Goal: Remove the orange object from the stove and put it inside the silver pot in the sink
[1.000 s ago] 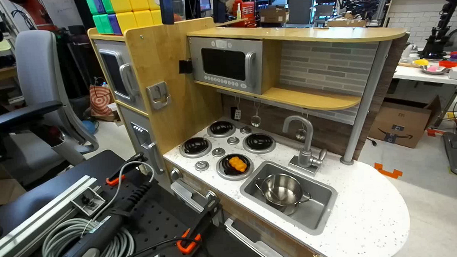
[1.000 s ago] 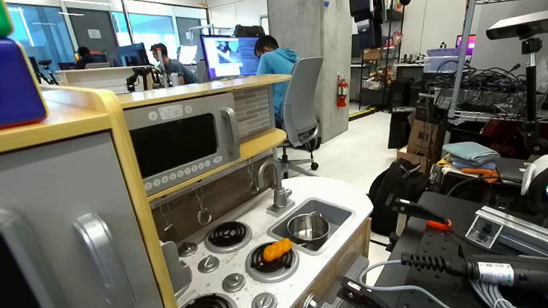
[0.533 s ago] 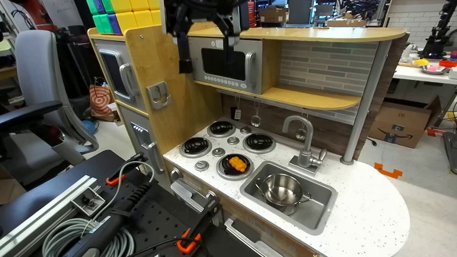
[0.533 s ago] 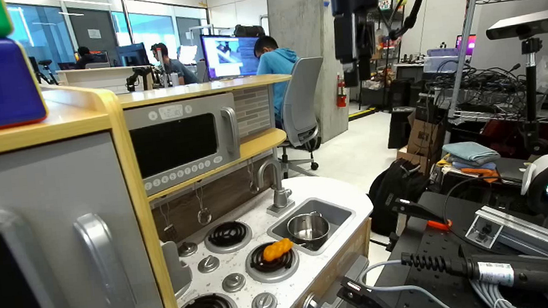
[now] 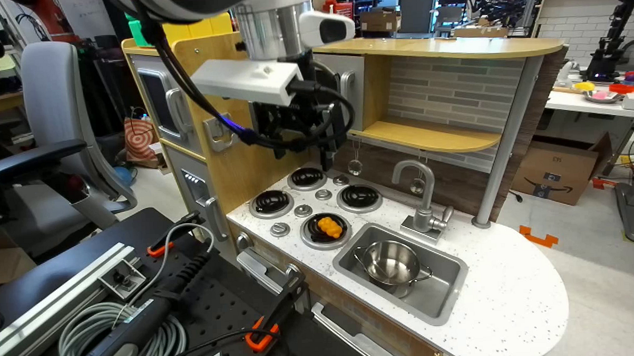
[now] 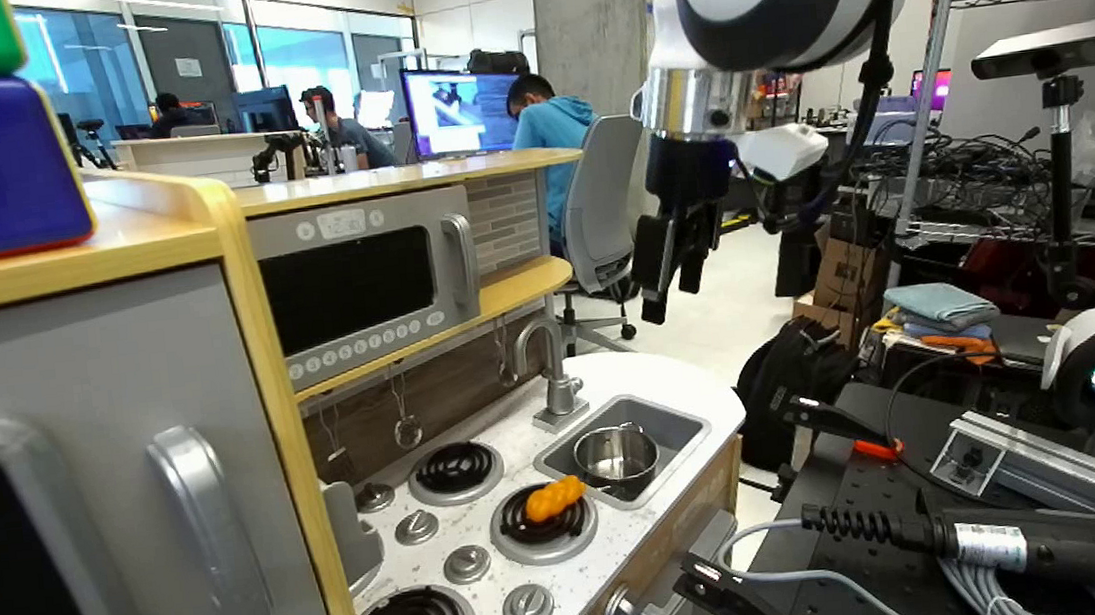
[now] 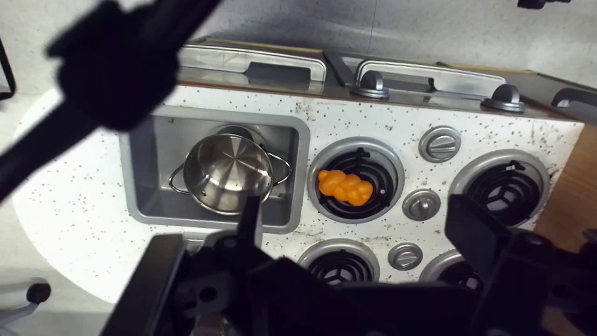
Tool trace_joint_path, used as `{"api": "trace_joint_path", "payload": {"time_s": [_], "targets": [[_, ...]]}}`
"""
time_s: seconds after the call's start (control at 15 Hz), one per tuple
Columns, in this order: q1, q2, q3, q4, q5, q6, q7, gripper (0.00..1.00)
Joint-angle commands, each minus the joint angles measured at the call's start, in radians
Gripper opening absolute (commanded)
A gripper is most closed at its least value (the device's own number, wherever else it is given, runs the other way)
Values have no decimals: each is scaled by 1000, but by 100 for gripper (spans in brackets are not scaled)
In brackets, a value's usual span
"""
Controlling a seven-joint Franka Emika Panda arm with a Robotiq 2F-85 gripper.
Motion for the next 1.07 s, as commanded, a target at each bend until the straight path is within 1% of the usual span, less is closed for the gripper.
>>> {"api": "trace_joint_path", "payload": {"time_s": [0.0, 0.07, 0.13, 0.2, 0.33, 0.4, 0.47, 0.53, 0.6, 0.67, 0.73, 0.8, 0.93, 1.0], "targets": [[-3, 76, 32, 17, 35, 101, 31, 100], [-9, 28, 35, 9, 22, 19, 19, 100], [-11, -27, 18, -2, -43, -67, 31, 100], [-11, 59, 34, 9, -4, 34, 24, 100], [-12, 24, 29, 10, -20, -25, 24, 100], [-12, 9, 27, 9, -23, -36, 24, 100], [-10, 16, 30, 5, -7, -7, 36, 100], [-4, 47, 35, 14, 4, 31, 77, 100], [-1, 63, 37, 20, 8, 43, 103, 100], [6, 94, 39, 37, -14, 42, 162, 100], [18, 143, 45, 67, -12, 46, 224, 100], [33, 196, 50, 105, -7, 37, 298, 100], [75, 291, 38, 187, -35, 5, 452, 100], [108, 348, 18, 249, -62, -40, 528, 100]]}}
